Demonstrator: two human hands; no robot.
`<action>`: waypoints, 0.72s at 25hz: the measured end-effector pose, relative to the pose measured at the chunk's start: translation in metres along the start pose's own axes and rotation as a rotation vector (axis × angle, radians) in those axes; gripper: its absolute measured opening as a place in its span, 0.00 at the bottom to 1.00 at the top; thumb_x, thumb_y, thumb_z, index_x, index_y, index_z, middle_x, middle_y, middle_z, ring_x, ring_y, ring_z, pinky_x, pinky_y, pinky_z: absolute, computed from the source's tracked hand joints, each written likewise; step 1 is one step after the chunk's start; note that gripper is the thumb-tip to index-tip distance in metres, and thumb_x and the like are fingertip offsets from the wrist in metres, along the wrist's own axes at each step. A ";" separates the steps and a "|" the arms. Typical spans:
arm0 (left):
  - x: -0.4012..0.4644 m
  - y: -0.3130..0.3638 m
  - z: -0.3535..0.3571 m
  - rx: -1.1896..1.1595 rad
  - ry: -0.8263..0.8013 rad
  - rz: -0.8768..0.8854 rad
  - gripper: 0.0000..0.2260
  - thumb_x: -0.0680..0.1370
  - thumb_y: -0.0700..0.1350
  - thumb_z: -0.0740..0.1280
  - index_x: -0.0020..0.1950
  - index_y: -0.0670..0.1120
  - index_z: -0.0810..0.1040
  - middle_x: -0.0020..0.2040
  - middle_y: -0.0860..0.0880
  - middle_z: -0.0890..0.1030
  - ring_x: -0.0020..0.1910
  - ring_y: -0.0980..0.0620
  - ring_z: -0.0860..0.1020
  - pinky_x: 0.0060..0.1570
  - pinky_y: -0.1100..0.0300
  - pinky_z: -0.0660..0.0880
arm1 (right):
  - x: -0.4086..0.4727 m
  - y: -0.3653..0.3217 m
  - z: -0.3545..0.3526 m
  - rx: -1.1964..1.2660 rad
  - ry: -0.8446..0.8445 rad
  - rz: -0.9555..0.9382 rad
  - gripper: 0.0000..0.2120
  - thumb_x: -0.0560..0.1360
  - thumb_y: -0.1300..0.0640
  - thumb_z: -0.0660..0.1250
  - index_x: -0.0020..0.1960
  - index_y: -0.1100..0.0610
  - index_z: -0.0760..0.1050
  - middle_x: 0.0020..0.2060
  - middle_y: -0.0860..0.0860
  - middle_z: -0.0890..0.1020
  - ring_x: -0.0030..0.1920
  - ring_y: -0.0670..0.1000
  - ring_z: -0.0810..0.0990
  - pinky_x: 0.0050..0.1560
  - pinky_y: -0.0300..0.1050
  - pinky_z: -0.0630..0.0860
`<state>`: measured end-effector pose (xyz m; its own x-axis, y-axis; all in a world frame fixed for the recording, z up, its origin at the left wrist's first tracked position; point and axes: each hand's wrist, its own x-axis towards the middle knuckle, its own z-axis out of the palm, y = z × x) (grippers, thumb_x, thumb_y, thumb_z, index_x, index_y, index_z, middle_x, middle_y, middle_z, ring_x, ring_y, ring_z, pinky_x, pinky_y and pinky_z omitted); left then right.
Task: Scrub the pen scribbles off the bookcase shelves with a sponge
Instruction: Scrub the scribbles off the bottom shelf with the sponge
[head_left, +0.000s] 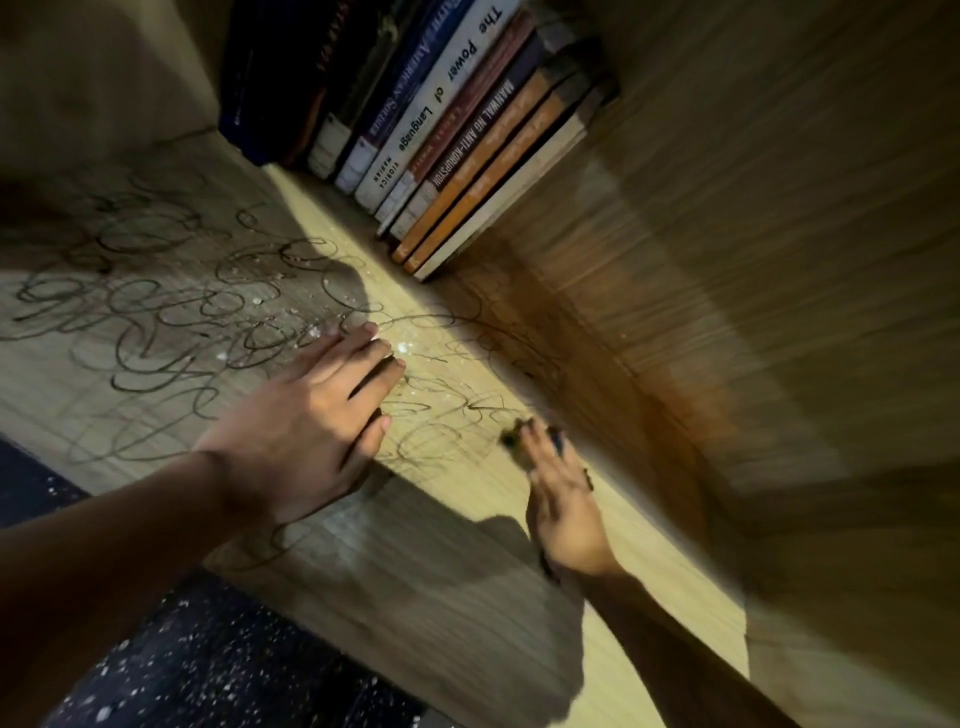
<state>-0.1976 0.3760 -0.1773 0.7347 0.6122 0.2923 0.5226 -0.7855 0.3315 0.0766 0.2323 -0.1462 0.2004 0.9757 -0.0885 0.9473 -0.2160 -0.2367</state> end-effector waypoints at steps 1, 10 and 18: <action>0.000 0.000 0.000 0.008 0.001 0.006 0.27 0.81 0.54 0.48 0.74 0.40 0.66 0.71 0.39 0.70 0.76 0.44 0.59 0.75 0.48 0.53 | 0.017 0.001 0.001 0.004 0.080 0.171 0.26 0.81 0.60 0.53 0.76 0.42 0.55 0.76 0.44 0.57 0.78 0.53 0.49 0.77 0.54 0.48; 0.002 0.002 -0.006 0.066 -0.042 0.004 0.28 0.80 0.55 0.48 0.74 0.41 0.67 0.70 0.40 0.72 0.74 0.44 0.63 0.73 0.48 0.54 | -0.033 -0.004 0.014 -0.192 -0.018 -0.349 0.22 0.82 0.49 0.51 0.76 0.40 0.56 0.76 0.38 0.55 0.77 0.49 0.53 0.74 0.56 0.58; 0.000 0.001 -0.006 0.071 -0.062 -0.013 0.27 0.81 0.55 0.49 0.74 0.41 0.67 0.70 0.40 0.72 0.75 0.44 0.62 0.73 0.49 0.51 | 0.037 -0.054 0.023 -0.099 0.226 0.125 0.40 0.74 0.32 0.30 0.71 0.49 0.67 0.72 0.51 0.68 0.72 0.59 0.65 0.70 0.56 0.63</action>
<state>-0.1993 0.3757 -0.1714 0.7516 0.6177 0.2316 0.5605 -0.7831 0.2695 0.0272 0.2789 -0.1590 0.3571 0.9276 0.1099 0.9294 -0.3412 -0.1405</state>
